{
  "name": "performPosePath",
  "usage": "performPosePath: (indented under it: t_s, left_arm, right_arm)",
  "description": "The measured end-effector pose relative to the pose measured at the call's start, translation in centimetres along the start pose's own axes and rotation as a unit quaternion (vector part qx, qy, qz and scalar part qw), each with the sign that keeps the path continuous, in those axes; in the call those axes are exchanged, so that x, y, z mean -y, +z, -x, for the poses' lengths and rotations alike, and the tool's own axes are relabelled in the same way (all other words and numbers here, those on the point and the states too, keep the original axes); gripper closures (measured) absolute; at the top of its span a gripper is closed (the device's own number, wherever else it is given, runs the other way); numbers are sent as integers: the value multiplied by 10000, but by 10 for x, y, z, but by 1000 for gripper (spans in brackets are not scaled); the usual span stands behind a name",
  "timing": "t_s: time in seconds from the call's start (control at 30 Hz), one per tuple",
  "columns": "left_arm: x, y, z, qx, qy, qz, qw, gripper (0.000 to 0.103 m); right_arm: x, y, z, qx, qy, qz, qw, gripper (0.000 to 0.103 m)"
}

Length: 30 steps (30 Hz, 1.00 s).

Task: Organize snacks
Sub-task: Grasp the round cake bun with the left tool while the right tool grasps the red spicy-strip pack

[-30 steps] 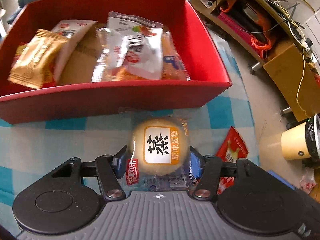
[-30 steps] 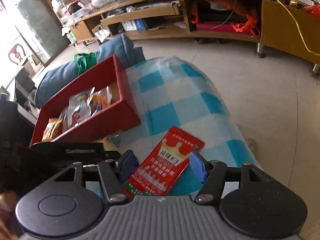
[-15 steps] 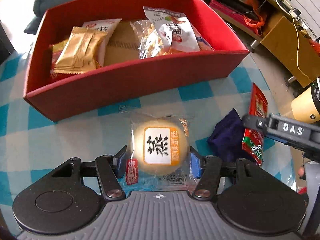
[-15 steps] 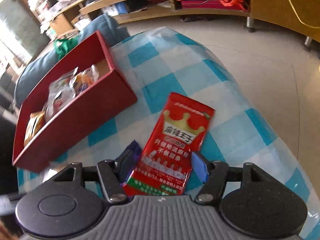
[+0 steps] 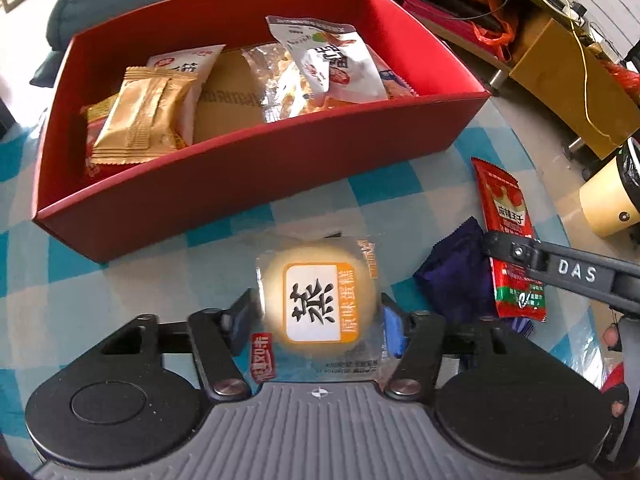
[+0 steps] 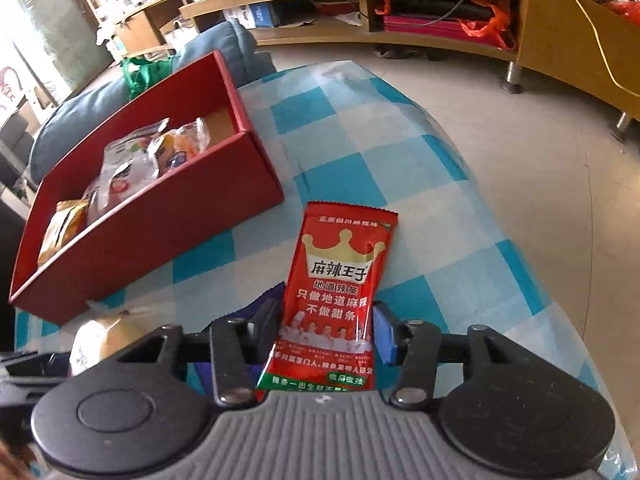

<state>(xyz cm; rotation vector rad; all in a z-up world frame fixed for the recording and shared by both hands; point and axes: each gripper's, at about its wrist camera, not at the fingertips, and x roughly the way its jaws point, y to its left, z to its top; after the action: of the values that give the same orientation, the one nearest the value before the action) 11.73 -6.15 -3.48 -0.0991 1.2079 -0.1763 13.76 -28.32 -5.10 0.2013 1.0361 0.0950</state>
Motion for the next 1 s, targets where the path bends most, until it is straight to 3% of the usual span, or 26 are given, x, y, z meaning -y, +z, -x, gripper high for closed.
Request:
performPosePath:
  t_s: [0.1,0.17,0.33,0.4,0.47,0.6,0.67,0.83,1.0]
  left_arm:
    - [-6,-1,5,61,-29,113,9999,37]
    - [-7,-2,11,142,30,62,9999,37]
    - [-6,-4,18,233,14,19,9997,37]
    - [-7,-5,17,187,-16,23,9998,37]
    - [-7,-6,15,145,-9,53,9999,36]
    - [-10,-4,8,104,0,120,9999,36]
    - [-11,-5,8,117,-13,134,9998,36]
    - [-17,-10,9,118,-39,171,9998,36]
    - [-23,-16,9,58,-82,217,9997,36]
  right_arm:
    - [-6,-2,10,112,87,116,9998,60]
    - [-10,-3,16,173,166,124,9996,95]
    - [-6,-5,9,-86,148,19,9999,94]
    - [1,-4,6,-206,275,-205,9992,89]
    - [9,-1,6,-209,305,-616,9974,72]
    - [9,4,10,-194,681,-1172,9906,63]
    - [-8,5,8,-167,610,-974,9932,53]
    - [-48,9,-7,-145,380,-272,9988,52]
    - [-74,19,-26,-331,193,91,9992,25]
